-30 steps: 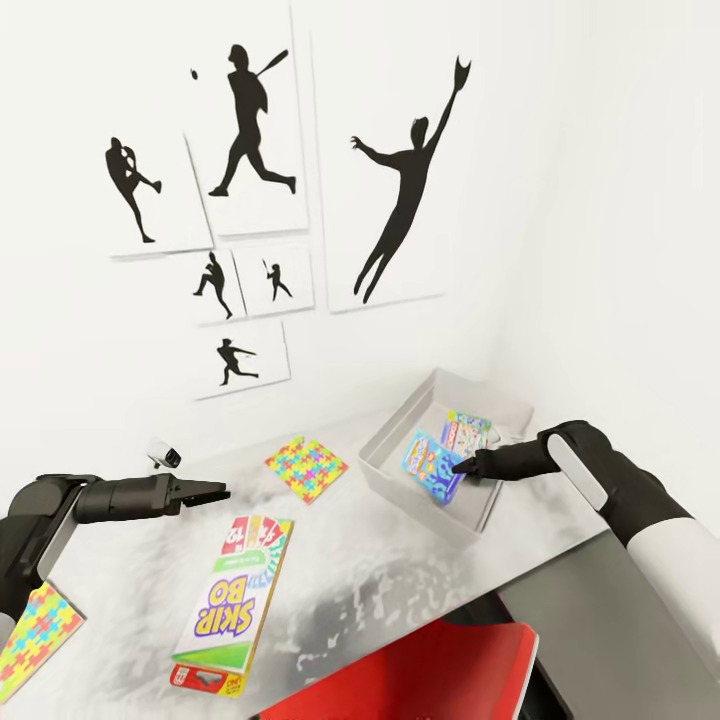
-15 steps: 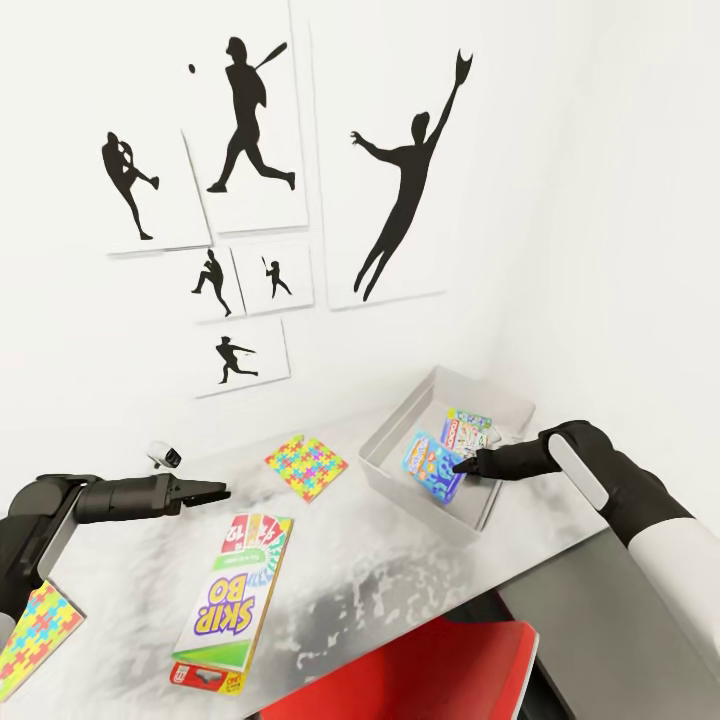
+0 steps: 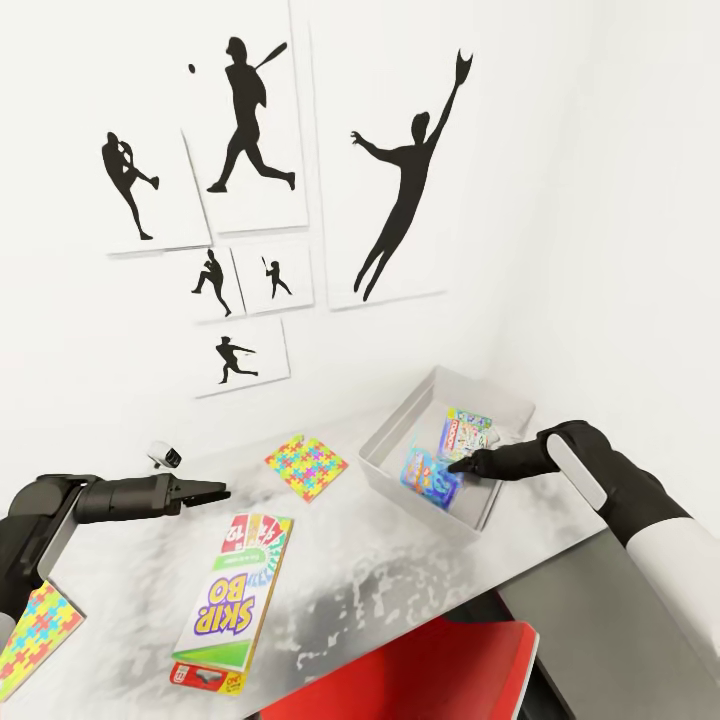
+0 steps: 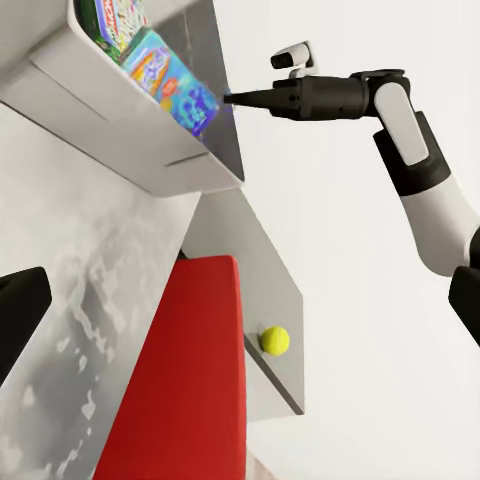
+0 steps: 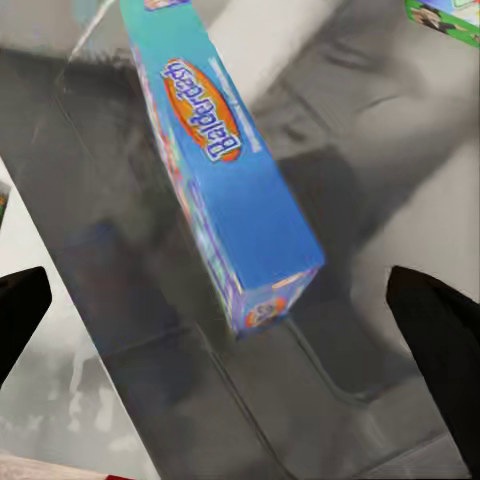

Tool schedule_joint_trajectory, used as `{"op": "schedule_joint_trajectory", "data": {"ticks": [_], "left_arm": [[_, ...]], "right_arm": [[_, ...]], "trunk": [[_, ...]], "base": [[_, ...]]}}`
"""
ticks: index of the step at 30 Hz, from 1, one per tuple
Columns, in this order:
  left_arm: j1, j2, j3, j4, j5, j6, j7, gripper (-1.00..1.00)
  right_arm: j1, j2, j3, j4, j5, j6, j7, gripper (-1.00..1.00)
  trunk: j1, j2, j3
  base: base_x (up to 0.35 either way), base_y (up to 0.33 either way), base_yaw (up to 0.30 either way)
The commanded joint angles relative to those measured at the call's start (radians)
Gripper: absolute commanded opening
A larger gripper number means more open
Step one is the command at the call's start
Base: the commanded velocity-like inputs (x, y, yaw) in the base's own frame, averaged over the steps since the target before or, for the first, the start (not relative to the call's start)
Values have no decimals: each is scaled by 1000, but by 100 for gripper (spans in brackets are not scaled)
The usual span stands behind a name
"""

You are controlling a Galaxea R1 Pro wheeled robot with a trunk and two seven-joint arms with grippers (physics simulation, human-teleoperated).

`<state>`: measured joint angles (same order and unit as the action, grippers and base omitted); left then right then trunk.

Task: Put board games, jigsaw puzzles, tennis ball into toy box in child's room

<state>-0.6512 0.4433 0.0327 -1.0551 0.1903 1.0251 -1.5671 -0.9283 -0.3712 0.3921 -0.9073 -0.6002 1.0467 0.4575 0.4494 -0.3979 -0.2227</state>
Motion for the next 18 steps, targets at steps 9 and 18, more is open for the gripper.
{"op": "schedule_joint_trajectory", "data": {"ticks": [9,18], "left_arm": [[-1,1,-1,0,0,11,-4,100],[-1,1,-1,0,0,11,-4,100]], "right_arm": [[-1,-1,2,0,10,1,10,100],[-1,-6,-2,-1,5,1,10,100]], "trunk": [[1,-2,-2],[1,-2,-2]], "base": [[0,0,0],[0,0,0]]}}
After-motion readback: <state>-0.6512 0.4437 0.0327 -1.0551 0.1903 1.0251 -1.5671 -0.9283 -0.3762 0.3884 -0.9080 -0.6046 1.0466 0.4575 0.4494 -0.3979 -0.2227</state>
